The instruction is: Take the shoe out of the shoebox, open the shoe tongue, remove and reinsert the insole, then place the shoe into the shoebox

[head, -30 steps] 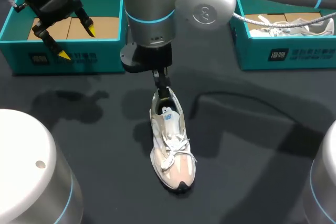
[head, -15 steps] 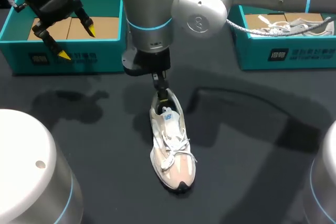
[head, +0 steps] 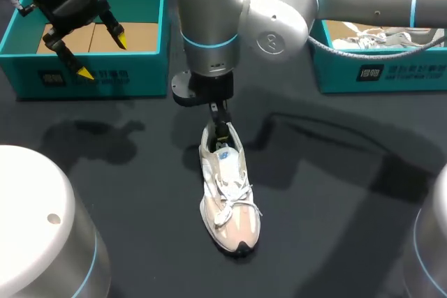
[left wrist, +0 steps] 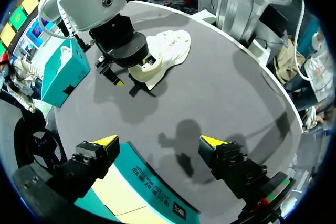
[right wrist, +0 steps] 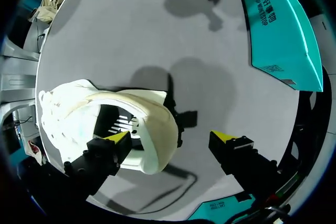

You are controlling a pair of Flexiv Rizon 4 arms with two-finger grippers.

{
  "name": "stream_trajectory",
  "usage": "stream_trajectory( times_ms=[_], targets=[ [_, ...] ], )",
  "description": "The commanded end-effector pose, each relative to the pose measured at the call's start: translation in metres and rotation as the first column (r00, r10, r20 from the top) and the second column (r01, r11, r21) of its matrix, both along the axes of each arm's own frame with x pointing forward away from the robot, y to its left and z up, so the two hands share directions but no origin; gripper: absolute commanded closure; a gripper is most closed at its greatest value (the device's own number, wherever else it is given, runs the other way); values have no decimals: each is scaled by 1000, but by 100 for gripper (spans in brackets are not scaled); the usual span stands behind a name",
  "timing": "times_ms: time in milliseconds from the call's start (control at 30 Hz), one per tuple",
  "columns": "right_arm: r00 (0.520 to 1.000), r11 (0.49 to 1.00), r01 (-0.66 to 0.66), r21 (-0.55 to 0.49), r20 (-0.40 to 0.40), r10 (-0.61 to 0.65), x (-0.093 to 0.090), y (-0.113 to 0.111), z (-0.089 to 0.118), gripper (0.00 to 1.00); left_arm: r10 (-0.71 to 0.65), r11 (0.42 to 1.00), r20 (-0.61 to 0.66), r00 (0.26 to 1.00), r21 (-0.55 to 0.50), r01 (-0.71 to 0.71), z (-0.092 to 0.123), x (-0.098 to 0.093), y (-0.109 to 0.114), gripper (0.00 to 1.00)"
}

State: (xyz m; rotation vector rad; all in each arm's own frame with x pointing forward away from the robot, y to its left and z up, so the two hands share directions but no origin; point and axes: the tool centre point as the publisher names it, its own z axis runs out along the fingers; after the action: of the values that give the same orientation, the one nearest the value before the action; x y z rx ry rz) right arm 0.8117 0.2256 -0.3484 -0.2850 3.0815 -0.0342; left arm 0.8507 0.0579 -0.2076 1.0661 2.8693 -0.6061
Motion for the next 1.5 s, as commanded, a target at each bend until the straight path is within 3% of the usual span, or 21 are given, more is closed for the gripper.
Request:
stream_trajectory(
  times_ms=[33,200,333,400,467,700,933,1333,1400,1500],
  targets=[
    [1000,1000,1,12,-13,-1,3,-1,-10,11,-1,1000,0,1000,2,1,0,0,0,0],
    [1000,1000,11,19,-29,-10,3,-2,-18,22,-1,1000,0,1000,2,1,0,0,0,0],
    [999,1000,17,18,-41,-17,2,-1,-21,38,-1,1000,0,1000,2,1,0,0,0,0],
    [999,999,30,20,-43,-29,1,0,-22,58,-1,1000,0,1000,2,1,0,0,0,0],
    [998,999,39,25,-40,-38,-1,-1,-22,100,-1,1000,0,1000,2,1,0,0,0,0],
    [998,998,66,14,-20,-66,-10,-3,-12,100,-1,1000,0,1000,2,1,0,0,0,0],
    [992,992,127,8,-23,-126,-17,-11,19,100,-1,1000,0,1000,2,1,0,0,0,0],
    [977,977,212,-7,5,-212,-1,-49,93,100,-1,1000,0,1000,2,1,0,0,0,0],
    [945,946,325,3,-27,-325,4,-59,101,100,-1,1000,0,1000,2,1,0,0,0,0],
    [945,946,325,3,-27,-325,4,-59,101,100,-1,1000,0,1000,2,1,0,0,0,0]
  ],
)
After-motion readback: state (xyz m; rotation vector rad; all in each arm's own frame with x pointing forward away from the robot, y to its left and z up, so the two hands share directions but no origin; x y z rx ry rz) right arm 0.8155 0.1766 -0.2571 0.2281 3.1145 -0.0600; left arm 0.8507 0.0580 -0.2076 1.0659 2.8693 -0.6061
